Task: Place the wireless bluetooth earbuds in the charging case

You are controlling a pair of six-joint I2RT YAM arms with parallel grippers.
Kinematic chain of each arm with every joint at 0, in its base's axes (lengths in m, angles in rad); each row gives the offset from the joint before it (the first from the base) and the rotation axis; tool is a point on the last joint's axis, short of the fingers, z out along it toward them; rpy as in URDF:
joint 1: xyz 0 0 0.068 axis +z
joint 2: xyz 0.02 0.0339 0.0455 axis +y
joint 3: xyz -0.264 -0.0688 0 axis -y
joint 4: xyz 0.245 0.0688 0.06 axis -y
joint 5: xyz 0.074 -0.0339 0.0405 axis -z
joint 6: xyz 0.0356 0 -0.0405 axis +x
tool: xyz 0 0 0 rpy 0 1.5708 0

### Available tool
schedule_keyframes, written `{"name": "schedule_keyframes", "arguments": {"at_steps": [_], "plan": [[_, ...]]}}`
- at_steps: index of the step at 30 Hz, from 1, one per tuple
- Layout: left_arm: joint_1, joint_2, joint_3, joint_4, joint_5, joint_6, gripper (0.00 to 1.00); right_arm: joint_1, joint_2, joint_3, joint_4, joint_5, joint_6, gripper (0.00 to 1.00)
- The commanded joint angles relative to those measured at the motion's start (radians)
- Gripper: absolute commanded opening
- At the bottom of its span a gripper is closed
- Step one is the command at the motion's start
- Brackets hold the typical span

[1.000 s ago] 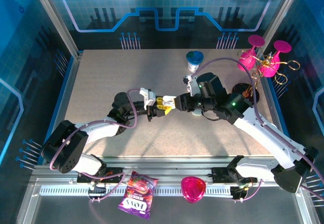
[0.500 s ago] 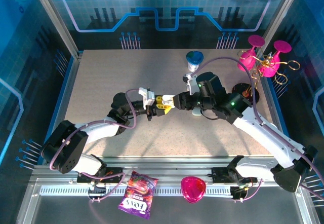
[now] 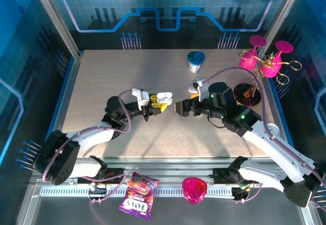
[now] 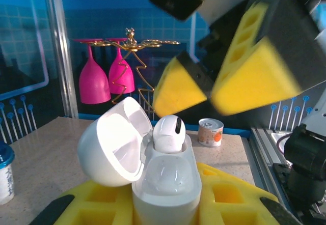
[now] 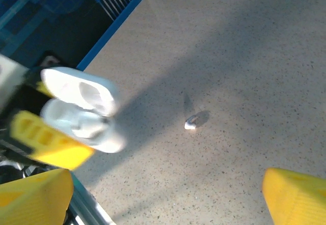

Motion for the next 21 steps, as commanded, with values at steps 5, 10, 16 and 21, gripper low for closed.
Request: {"name": "schedule_keyframes", "arguments": {"at_steps": [5, 10, 16, 21], "plan": [[0.01, -0.239, -0.03, -0.196, -0.084, 0.075, 0.17, -0.047, 0.116, -0.075, 0.127, -0.026, 0.045, 0.91], [0.009, -0.349, -0.016, -0.305, -0.08, 0.108, 0.17, -0.025, 0.293, -0.045, 0.131, 0.0, 0.03, 0.88], [0.008, -0.384, 0.019, -0.334, -0.059, 0.097, 0.16, 0.049, 0.557, 0.081, 0.13, 0.041, 0.006, 0.82], [0.007, -0.4, 0.024, -0.322, -0.036, 0.073, 0.15, 0.115, 0.778, 0.285, 0.029, 0.073, -0.039, 0.73]]}}
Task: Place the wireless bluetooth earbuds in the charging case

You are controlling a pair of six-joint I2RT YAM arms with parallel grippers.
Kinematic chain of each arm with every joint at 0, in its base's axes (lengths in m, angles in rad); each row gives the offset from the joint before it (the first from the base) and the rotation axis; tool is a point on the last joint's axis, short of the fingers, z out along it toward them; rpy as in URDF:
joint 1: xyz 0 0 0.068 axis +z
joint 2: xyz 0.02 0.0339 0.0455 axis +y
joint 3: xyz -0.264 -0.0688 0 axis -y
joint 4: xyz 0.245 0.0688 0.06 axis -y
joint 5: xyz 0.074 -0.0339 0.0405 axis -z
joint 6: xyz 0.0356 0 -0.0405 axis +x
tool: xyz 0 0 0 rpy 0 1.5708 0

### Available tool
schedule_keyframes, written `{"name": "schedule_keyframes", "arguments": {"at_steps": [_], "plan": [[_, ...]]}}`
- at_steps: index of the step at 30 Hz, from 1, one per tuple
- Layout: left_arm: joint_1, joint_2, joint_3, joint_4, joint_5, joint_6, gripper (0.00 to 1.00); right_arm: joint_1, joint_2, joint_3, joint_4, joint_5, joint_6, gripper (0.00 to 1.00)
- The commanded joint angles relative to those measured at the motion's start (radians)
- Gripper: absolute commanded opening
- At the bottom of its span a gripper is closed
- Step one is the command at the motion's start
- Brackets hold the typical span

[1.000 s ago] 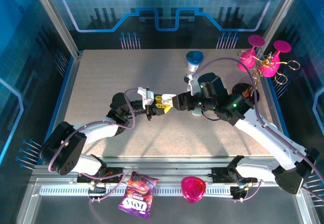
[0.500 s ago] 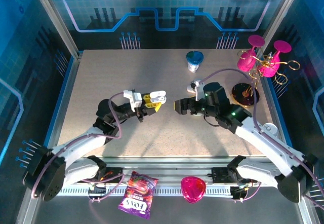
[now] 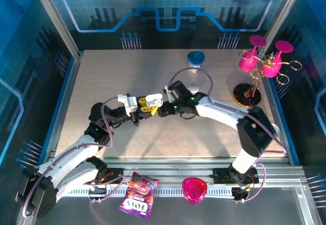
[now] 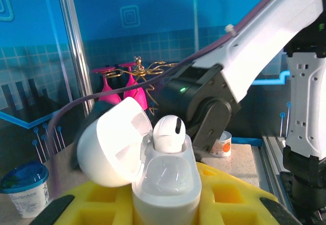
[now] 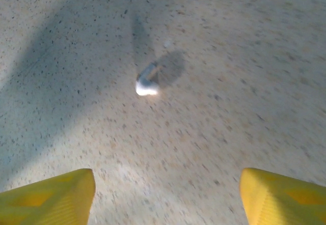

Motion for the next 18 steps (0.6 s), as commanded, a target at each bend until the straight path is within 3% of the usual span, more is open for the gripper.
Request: {"name": "schedule_keyframes", "arguments": {"at_steps": [1, 9, 18], "plan": [[0.005, -0.034, 0.04, 0.0, 0.022, -0.01, 0.15, 0.047, 0.113, 0.141, -0.075, 0.048, -0.046, 0.72], [0.0, -0.035, 0.043, 0.002, 0.031, -0.011, 0.15, 0.08, 0.401, 0.402, -0.17, 0.054, -0.071, 0.57], [-0.001, -0.016, 0.052, -0.005, 0.032, -0.003, 0.15, 0.101, 0.541, 0.551, -0.3, 0.214, -0.07, 0.42]]}}
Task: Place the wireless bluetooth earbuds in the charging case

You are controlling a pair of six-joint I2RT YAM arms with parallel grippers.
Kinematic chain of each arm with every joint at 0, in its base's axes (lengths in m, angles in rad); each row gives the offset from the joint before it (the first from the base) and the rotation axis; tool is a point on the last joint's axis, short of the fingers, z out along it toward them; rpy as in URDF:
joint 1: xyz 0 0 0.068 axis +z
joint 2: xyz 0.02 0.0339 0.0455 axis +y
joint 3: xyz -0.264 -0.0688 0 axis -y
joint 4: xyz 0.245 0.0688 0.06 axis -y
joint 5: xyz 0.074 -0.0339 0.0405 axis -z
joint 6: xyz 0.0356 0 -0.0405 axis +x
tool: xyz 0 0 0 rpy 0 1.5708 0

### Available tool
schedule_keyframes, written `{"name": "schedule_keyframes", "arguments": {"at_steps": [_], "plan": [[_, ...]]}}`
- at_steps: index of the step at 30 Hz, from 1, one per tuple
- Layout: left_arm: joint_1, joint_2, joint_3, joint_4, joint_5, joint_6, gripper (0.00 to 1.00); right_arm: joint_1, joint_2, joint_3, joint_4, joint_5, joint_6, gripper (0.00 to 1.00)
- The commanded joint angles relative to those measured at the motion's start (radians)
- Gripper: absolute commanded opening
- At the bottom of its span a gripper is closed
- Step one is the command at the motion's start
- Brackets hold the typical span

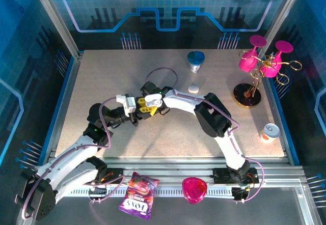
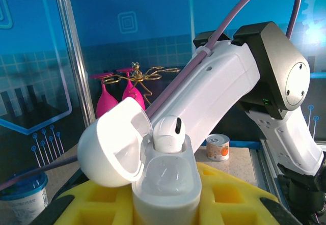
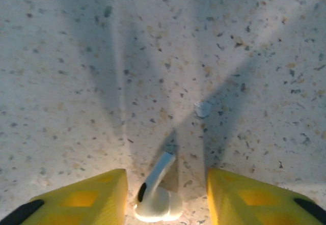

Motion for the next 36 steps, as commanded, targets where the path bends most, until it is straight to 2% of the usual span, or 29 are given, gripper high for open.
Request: {"name": "schedule_keyframes", "arguments": {"at_steps": [1, 6, 13, 21, 29, 36], "plan": [[-0.001, 0.008, 0.046, 0.003, 0.024, 0.003, 0.15, 0.014, 0.02, 0.043, -0.087, 0.082, 0.002, 0.4], [0.0, 0.032, 0.051, 0.015, 0.03, -0.002, 0.15, 0.009, -0.005, 0.021, -0.093, 0.112, 0.019, 0.35], [0.0, 0.059, 0.059, 0.03, 0.037, 0.001, 0.15, 0.003, -0.036, -0.025, -0.072, 0.079, 0.015, 0.27], [-0.001, 0.066, 0.054, 0.033, 0.034, 0.003, 0.15, -0.001, -0.135, -0.135, -0.011, 0.055, -0.01, 0.27], [0.0, 0.065, 0.055, 0.02, 0.027, 0.013, 0.15, -0.021, -0.327, -0.376, 0.083, -0.008, -0.049, 0.28], [-0.001, 0.1, 0.055, 0.049, 0.028, 0.009, 0.15, -0.036, -0.44, -0.567, 0.054, -0.003, -0.06, 0.29]]}}
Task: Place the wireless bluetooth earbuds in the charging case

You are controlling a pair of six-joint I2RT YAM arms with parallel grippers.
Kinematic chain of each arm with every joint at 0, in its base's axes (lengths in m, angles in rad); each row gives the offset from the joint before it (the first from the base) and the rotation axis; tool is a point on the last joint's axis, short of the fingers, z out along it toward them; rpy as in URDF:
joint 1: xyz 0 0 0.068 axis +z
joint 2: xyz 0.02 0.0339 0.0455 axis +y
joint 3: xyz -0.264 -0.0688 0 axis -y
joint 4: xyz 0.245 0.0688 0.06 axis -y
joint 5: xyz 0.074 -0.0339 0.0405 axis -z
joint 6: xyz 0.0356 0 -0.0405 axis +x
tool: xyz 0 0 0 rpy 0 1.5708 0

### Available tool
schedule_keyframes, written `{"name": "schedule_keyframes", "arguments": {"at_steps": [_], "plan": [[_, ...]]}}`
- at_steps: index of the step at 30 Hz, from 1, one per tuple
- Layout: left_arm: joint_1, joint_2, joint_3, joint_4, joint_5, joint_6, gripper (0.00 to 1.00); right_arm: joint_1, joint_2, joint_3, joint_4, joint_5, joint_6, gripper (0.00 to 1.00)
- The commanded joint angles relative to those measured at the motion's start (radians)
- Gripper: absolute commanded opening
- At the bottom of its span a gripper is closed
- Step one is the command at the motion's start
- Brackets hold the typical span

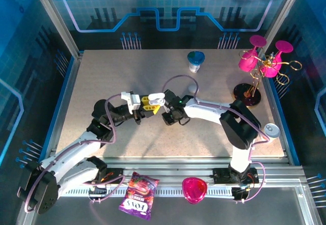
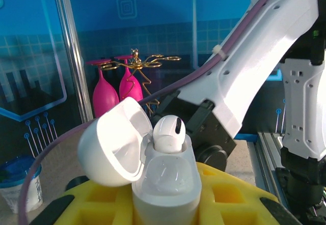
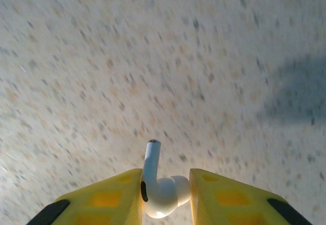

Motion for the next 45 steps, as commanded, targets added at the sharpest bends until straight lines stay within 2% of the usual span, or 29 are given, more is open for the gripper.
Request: {"name": "schedule_keyframes", "arguments": {"at_steps": [1, 5, 8, 14, 17, 20, 24, 27, 33, 39, 45], "plan": [[-0.001, 0.02, 0.034, 0.048, 0.016, 0.007, 0.15, -0.006, -0.052, -0.074, -0.01, -0.012, -0.006, 0.29], [-0.001, 0.046, 0.043, 0.064, 0.019, 0.006, 0.15, -0.006, -0.082, -0.131, -0.004, -0.004, 0.02, 0.31], [-0.001, 0.067, 0.046, 0.086, 0.022, 0.0, 0.15, -0.009, -0.086, -0.137, -0.007, 0.012, 0.043, 0.36], [-0.001, 0.076, 0.049, 0.091, 0.025, -0.01, 0.16, -0.009, -0.186, -0.165, 0.018, 0.056, 0.089, 0.58], [-0.001, 0.077, 0.048, 0.091, 0.025, -0.008, 0.16, -0.012, -0.224, -0.185, 0.053, 0.042, 0.117, 0.62], [0.0, 0.079, 0.045, 0.103, 0.021, -0.013, 0.16, -0.014, -0.205, -0.167, 0.067, 0.018, 0.154, 0.61], [0.0, 0.073, 0.045, 0.116, 0.025, -0.024, 0.16, -0.014, -0.136, -0.115, 0.079, -0.015, 0.172, 0.46], [0.0, 0.058, 0.047, 0.105, 0.028, -0.025, 0.16, -0.014, -0.069, -0.067, 0.079, -0.065, 0.182, 0.39], [0.0, 0.033, 0.036, 0.075, 0.024, -0.013, 0.16, 0.011, 0.027, 0.005, 0.031, -0.097, 0.163, 0.37], [-0.001, 0.04, 0.034, 0.078, 0.023, -0.011, 0.16, 0.041, 0.05, 0.024, -0.015, -0.112, 0.141, 0.37], [-0.001, 0.053, 0.042, 0.086, 0.028, -0.012, 0.16, 0.074, 0.04, 0.032, -0.105, -0.075, 0.118, 0.38]]}}
